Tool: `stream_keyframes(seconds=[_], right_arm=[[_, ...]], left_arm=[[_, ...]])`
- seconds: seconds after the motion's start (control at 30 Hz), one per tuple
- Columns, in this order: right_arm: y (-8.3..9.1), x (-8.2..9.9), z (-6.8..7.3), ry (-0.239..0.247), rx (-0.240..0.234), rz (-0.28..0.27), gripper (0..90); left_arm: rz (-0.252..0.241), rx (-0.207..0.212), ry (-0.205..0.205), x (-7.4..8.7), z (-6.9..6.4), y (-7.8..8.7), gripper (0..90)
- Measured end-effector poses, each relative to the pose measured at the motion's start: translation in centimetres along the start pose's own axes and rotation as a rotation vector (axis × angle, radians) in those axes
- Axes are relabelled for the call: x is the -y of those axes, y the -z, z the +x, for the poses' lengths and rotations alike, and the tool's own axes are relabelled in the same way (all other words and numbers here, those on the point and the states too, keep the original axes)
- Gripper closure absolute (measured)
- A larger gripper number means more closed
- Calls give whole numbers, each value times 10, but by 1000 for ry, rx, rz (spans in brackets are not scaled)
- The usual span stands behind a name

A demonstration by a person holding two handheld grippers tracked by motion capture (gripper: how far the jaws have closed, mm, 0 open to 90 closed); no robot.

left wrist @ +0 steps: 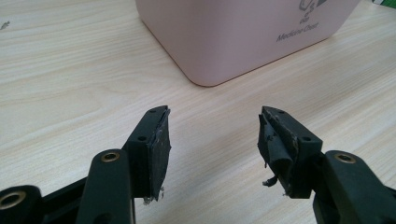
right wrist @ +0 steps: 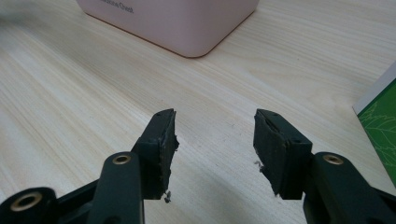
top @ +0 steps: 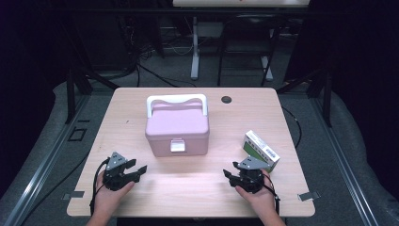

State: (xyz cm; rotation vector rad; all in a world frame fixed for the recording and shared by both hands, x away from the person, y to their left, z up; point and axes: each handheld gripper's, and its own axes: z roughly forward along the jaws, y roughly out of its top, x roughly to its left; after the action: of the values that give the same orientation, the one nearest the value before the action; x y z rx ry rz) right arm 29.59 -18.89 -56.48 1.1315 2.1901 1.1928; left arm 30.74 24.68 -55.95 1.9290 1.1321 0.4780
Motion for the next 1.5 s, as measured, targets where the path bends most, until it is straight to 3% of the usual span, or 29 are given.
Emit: stream_keyframes(seconds=[0.77,1.07,1.23,1.5], right_arm=[[0,2,-6,-16,11,-2,474],[-6,-1,-11,-53,15,9,471],[-11,-6,-15,-51,37,19,467],[-13,-17,-18,-74,15,-5,472]], left_arm=[[-18,14,11,-1,3,1,458],[-20,19,33,-4,9,-4,511],[-23,27,74,-8,15,-9,564],[-44,30,86,-17,17,-8,593]])
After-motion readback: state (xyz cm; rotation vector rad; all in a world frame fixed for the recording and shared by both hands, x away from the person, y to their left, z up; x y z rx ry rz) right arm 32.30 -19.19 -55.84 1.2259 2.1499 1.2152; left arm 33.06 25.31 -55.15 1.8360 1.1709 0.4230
